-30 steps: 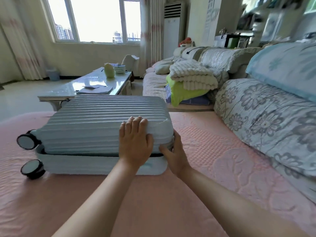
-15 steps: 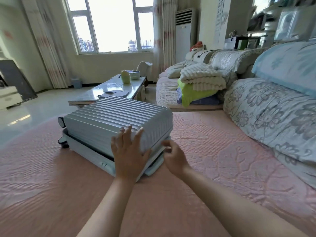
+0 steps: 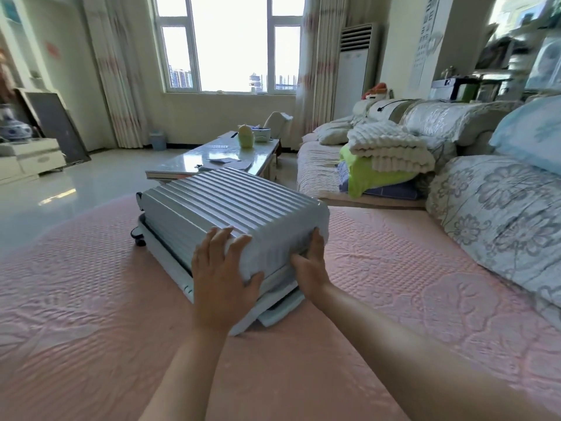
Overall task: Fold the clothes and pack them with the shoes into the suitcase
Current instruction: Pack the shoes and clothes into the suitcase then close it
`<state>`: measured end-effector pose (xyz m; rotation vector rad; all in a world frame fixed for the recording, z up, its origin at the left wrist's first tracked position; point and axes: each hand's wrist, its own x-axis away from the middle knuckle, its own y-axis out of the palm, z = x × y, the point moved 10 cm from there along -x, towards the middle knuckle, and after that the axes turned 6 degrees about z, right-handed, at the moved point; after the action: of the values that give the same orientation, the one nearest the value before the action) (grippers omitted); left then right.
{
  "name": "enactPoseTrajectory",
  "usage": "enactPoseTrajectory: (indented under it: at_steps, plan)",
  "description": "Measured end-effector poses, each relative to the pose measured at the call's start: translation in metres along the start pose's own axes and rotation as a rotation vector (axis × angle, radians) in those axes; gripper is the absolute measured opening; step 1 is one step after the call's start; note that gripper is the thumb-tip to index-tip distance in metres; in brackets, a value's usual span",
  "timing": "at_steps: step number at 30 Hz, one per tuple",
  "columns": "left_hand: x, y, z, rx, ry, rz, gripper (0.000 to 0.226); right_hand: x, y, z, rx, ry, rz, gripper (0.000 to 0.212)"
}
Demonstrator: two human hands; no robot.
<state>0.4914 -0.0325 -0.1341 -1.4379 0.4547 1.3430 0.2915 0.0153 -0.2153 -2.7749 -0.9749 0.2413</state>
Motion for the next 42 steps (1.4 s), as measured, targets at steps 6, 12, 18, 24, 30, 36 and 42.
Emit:
enactPoseTrajectory:
  at_steps: [6,12,18,24,30,36,42]
  plan:
    - [0.001,-0.043,-0.056,-0.172,-0.301,0.073,0.073,0.065,0.067,0.0,0.167,-0.036,-0.247,0.099]
    - [-0.009,-0.029,-0.026,-0.332,-0.178,0.083,0.057,0.029,0.0,-0.017,0.165,-0.073,0.12,0.057]
    - [-0.016,0.046,0.022,-0.29,0.066,-0.056,0.045,-0.024,0.004,0.013,-0.057,-0.007,0.042,0.077]
    - [-0.021,0.029,-0.019,-0.435,0.005,0.042,0.048,-0.014,0.023,0.001,-0.015,-0.108,0.181,0.044]
    - [-0.021,-0.027,-0.082,-0.523,-0.321,0.236,0.042,0.004,0.058,-0.02,-0.049,-0.246,0.0,0.041]
    - [-0.018,-0.001,-0.036,-0.32,0.085,0.037,0.054,-0.045,0.073,-0.002,0.003,-0.171,-0.051,0.046]
    - [-0.02,0.01,-0.048,-0.408,0.155,-0.065,0.09,-0.068,0.114,0.015,-0.007,-0.126,-0.183,0.06]
